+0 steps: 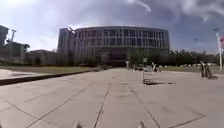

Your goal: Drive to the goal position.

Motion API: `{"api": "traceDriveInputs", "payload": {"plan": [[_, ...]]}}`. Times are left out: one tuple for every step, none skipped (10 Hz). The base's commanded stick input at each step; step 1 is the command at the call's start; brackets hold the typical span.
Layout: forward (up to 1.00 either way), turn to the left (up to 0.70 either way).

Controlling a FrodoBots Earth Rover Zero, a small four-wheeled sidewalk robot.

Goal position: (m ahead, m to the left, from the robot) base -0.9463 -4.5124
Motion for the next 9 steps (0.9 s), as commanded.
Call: {"api": "traceDriveInputs", "payload": {"plan": [[0.7,-0.05],[0.7,-0.05],[0.7,-0.05],[0.7,-0.05],[0.7,-0.05],[0.7,-0.05],[0.7,-0.05],[0.7,-0.05],[0.7,-0.05]]}}
